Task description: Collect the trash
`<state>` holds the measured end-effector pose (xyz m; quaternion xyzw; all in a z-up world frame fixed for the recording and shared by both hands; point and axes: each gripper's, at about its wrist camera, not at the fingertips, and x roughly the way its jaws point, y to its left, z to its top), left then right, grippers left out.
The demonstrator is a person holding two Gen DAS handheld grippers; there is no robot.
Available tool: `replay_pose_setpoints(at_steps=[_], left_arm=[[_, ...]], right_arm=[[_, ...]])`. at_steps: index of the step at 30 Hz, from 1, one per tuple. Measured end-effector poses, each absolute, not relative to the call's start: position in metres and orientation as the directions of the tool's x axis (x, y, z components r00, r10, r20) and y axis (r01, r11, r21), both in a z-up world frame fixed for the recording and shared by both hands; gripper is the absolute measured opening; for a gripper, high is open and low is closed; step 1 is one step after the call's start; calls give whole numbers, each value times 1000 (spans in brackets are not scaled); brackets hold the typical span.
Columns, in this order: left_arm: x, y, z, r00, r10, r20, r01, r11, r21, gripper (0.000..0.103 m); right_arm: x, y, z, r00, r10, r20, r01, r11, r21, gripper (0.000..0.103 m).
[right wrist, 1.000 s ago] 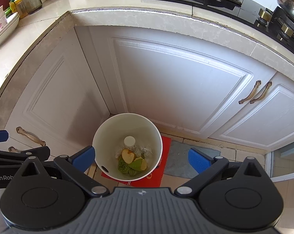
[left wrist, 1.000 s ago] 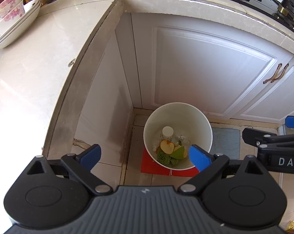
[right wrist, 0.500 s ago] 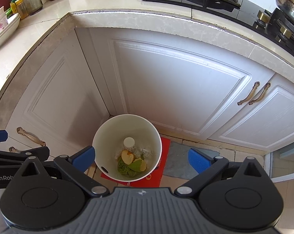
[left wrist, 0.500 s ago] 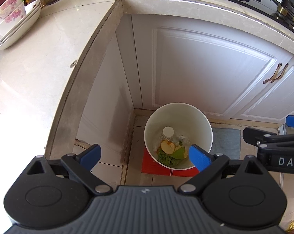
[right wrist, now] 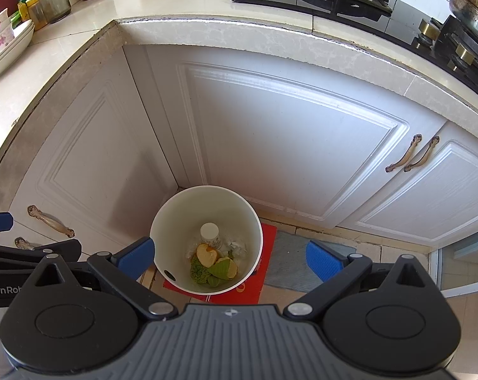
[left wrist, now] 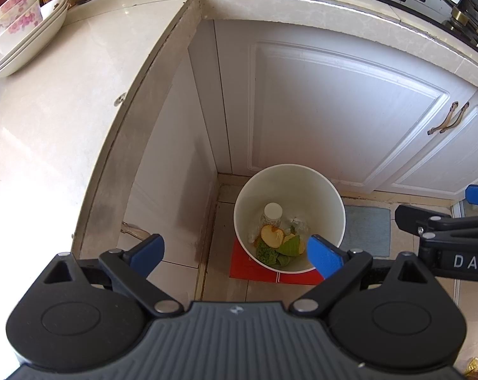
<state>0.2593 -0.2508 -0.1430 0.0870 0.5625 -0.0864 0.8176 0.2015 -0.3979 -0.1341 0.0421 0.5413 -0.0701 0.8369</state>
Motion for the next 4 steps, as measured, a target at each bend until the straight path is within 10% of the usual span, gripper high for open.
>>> replay_pose_setpoints(at_steps=[4], left_arm=[[260,-252,-144,351,-46,-935,241,970,42,97]], right_arm=[[201,-398,-134,404,-73,-912,163,987,-6,103]])
